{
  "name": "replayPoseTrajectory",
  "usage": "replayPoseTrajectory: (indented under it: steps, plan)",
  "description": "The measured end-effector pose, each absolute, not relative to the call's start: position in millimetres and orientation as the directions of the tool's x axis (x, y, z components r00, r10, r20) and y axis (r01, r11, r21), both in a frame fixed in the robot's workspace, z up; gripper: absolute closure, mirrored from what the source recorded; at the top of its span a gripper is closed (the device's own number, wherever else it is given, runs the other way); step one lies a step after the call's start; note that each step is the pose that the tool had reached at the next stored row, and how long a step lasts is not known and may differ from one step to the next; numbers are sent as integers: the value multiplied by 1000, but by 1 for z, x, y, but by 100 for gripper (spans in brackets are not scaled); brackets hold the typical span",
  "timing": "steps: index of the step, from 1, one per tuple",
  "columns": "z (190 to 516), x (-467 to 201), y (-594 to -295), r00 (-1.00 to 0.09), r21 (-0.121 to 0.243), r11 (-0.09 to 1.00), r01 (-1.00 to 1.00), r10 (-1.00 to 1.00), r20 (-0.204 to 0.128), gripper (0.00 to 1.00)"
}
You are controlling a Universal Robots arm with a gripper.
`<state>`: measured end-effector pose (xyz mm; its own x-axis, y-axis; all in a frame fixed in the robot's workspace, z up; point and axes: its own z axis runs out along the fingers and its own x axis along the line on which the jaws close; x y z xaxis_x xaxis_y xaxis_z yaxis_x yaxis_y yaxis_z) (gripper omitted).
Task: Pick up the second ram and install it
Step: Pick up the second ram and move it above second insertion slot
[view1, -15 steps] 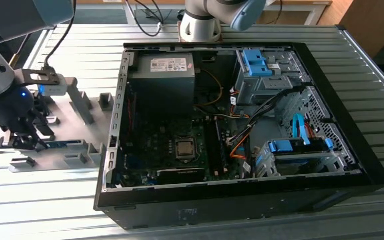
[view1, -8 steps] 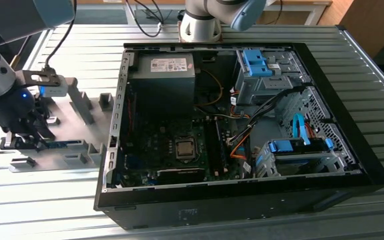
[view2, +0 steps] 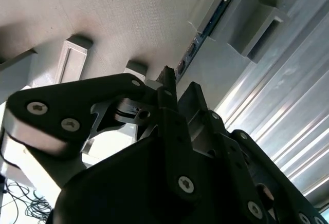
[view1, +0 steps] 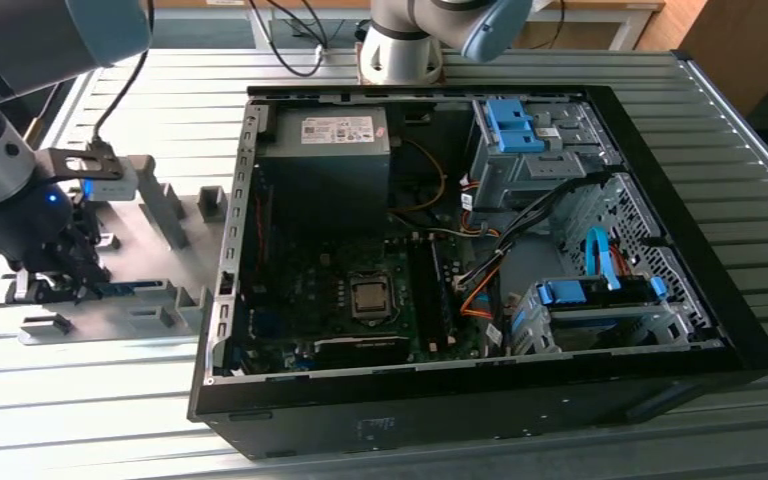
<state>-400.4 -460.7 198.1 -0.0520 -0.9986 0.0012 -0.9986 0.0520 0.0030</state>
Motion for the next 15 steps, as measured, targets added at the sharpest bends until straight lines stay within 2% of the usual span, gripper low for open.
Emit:
replayPoseTrajectory:
  steps: [1,2,15]
  plan:
    - [197,-401,-461,-52,3,52,-999,-999,1,67]
    - [197,-401,-461,-52,3,52,-999,-999,1,74]
    - [192,-402,-461,-52,2,52,-999,-999,1,74]
